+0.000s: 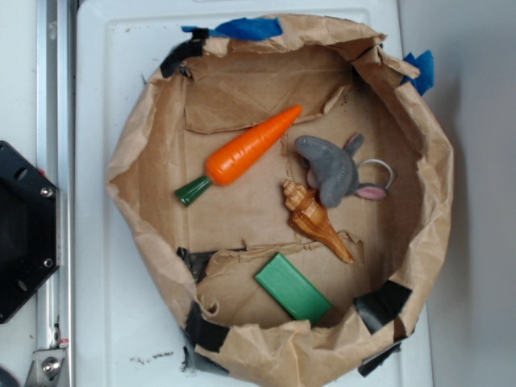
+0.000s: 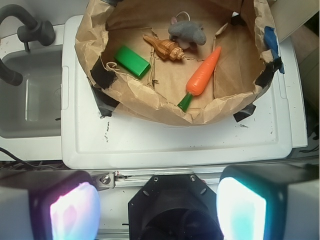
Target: Grab the green block.
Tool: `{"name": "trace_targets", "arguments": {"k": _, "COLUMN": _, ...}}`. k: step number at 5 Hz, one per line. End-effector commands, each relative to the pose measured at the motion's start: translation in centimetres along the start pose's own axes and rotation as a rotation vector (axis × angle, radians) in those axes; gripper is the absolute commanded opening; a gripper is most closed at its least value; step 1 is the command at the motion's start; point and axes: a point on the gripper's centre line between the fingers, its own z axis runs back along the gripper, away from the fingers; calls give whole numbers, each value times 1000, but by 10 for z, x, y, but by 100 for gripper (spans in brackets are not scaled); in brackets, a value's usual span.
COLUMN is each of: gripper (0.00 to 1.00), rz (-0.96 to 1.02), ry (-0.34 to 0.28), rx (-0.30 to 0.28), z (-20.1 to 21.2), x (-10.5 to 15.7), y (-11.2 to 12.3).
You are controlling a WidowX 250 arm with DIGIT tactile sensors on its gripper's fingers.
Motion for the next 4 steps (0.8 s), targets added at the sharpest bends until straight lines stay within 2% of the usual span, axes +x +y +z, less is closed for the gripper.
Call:
{"name": "trace_targets", "arguments": {"k": 1, "gripper": 100, "rz": 0, "ry": 0, "rx": 0, "z": 0, "x": 0, "y": 0}}
{"name": "trace_targets", "arguments": {"k": 3, "gripper": 100, "rz": -172, "ry": 20, "rx": -181, "z": -22, "x": 64, "y": -11}}
{"name": "trace_targets", "arguments": {"k": 4, "gripper": 100, "rz": -333, "ry": -11, "rx": -163, "z": -39, "x": 79, "y": -16}}
